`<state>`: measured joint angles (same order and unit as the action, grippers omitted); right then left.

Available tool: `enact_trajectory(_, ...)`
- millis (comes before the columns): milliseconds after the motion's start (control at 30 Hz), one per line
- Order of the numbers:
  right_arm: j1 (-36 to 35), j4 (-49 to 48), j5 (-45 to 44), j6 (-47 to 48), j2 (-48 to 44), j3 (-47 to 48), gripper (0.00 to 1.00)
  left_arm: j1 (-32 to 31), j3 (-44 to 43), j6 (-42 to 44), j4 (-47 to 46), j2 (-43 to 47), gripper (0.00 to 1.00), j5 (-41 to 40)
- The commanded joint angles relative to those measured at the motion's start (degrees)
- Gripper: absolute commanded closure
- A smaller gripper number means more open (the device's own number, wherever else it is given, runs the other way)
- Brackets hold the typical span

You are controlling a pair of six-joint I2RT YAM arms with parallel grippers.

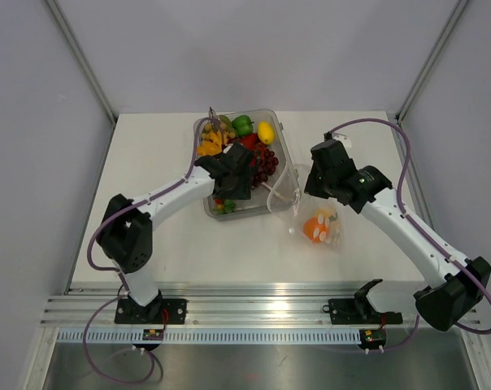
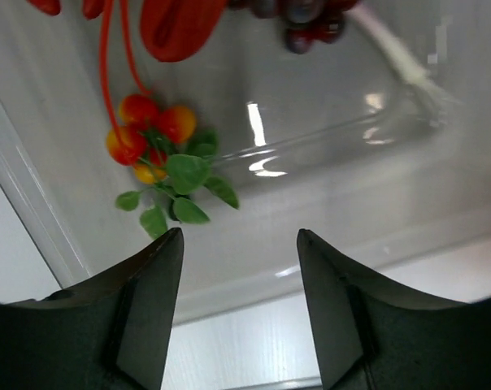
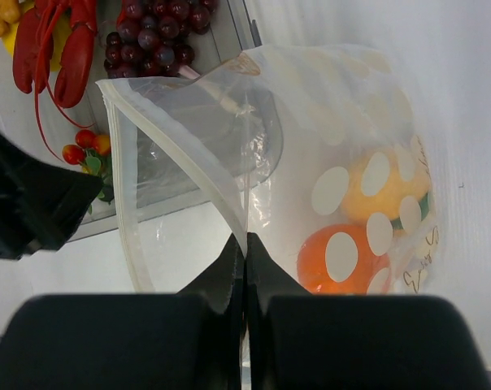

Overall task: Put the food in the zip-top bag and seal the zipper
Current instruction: Place the fake fruit in the zipper food storage bag, then pick up the fake fruit from the bin.

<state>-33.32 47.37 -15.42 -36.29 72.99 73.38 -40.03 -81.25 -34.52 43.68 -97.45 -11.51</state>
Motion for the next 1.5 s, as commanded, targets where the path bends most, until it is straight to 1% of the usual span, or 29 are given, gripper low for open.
enact_trajectory(0,-0.2,-1.3,0.0,-0.2,-2.4,-0.1,1.0,0.1,-0.7,-3.9,-0.4,-4.0,0.36,-10.3)
enact_trajectory(100,-0.2,-1.1,-0.3,-0.3,-2.6,-0.2,1.0,0.2,-1.8,-4.5,-0.1,-7.4,0.34,-13.7)
enact_trajectory(200,-0.2,-1.1,-0.2,-0.4,-2.4,-0.3,1.0,0.2,-2.8,-4.2,-0.1,-9.5,0.34,-14.9)
enact_trajectory(333,-0.2,-1.6,0.1,-0.4,-1.8,-0.2,1.0,0.2,-3.6,-3.9,1.0,-12.8,0.38,-16.4)
enact_trajectory(433,-0.2,-1.5,0.1,-0.2,-1.5,0.1,1.0,0.2,-3.1,-4.0,0.6,-13.6,0.41,-16.4)
enact_trajectory(467,-0.2,-1.5,0.1,0.0,-1.4,0.2,1.0,0.2,-2.9,-4.0,0.4,-13.7,0.44,-16.3)
enact_trajectory(533,-0.2,-1.1,-0.6,0.3,-1.4,0.4,1.0,0.2,-2.2,-4.1,0.1,-14.1,0.47,-16.4)
enact_trajectory(567,-0.2,-1.1,-0.7,0.3,-1.4,0.4,1.0,0.2,-2.0,-4.1,0.0,-14.5,0.51,-16.4)
enact_trajectory(633,-0.2,-0.9,-0.8,0.3,-1.4,0.5,1.0,0.2,-1.7,-4.1,0.0,-14.8,0.55,-16.4)
enact_trajectory(667,-0.2,-0.9,-0.8,0.1,-1.4,0.5,1.0,0.2,-1.5,-4.2,0.1,-14.9,0.62,-16.4)
enact_trajectory(700,-0.2,-1.0,-0.8,0.1,-1.5,0.5,1.0,0.1,-1.5,-4.2,0.1,-14.7,0.67,-16.4)
enact_trajectory(767,-0.2,-0.9,-0.7,-0.1,-1.4,0.5,1.0,0.2,-1.4,-4.3,0.2,-14.2,0.74,-16.5)
enact_trajectory(800,-0.2,-0.7,-0.5,-0.2,-1.4,0.5,1.0,0.1,-1.4,-4.3,0.5,-13.1,0.83,-16.9)
enact_trajectory(833,-0.2,-0.7,-0.6,-0.2,-1.7,0.5,1.0,0.1,-1.4,-4.2,0.5,-12.4,0.87,-17.0)
enact_trajectory(900,-0.2,-0.7,-0.6,-0.3,-1.7,0.5,1.0,0.1,-1.4,-4.0,0.9,-9.9,1.0,-17.2)
enact_trajectory(1033,-0.2,-0.8,-0.6,-0.4,-1.9,0.4,1.0,-0.2,-2.1,-2.7,2.5,-5.1,1.0,-18.1)
enact_trajectory(1233,-0.2,-1.1,-0.3,-0.5,-1.8,0.4,1.0,-1.3,-4.4,-0.5,4.6,1.5,1.0,-17.1)
enact_trajectory(1367,-0.2,-1.3,-0.1,-0.5,-1.7,0.4,1.0,-2.2,-6.8,1.3,4.7,5.0,1.0,-15.2)
enact_trajectory(1467,-0.2,-1.8,0.2,-0.5,-1.5,0.4,1.0,-2.4,-9.5,2.9,4.1,7.0,1.0,-11.7)
